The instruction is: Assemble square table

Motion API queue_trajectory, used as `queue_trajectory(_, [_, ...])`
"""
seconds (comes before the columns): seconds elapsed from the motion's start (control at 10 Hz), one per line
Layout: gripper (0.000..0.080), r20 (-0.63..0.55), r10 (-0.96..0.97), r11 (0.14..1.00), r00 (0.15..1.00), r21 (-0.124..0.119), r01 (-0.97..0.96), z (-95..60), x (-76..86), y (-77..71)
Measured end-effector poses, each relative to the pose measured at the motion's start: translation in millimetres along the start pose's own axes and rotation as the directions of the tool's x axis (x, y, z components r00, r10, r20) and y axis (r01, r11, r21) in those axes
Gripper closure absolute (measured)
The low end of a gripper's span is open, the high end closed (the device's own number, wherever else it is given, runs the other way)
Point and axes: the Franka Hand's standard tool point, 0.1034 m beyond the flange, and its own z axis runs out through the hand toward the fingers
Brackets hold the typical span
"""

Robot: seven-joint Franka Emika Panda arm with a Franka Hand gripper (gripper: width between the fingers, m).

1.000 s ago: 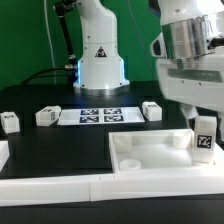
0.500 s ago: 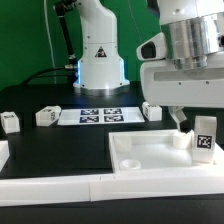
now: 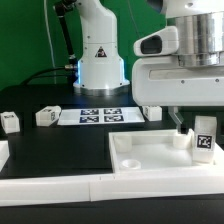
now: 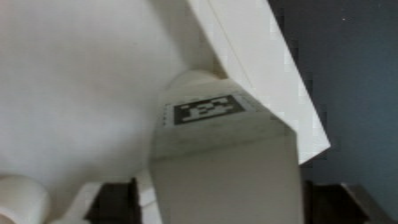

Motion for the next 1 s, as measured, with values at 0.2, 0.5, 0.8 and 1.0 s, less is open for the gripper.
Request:
queue_trajectory(0.2, [0.0505,0.005,0.199,0.98,0.98,-0.001,-0.199,0.6,0.1,2.6])
queue_trajectory(0.5, [0.0505,0.005,0.485,0.875,0.875,-0.003,-0.485,1.2,0.5,5.2])
queue_trajectory(0.8, [0.0506,0.043,0.887,0.459,0.459,0.011,-0.888,0.7,-6.4,2.2])
queue_trajectory(1.0, [0.0505,0.085,0.977,0.194,0.196,0.027,-0.981,-0.7,-8.6,-2.5])
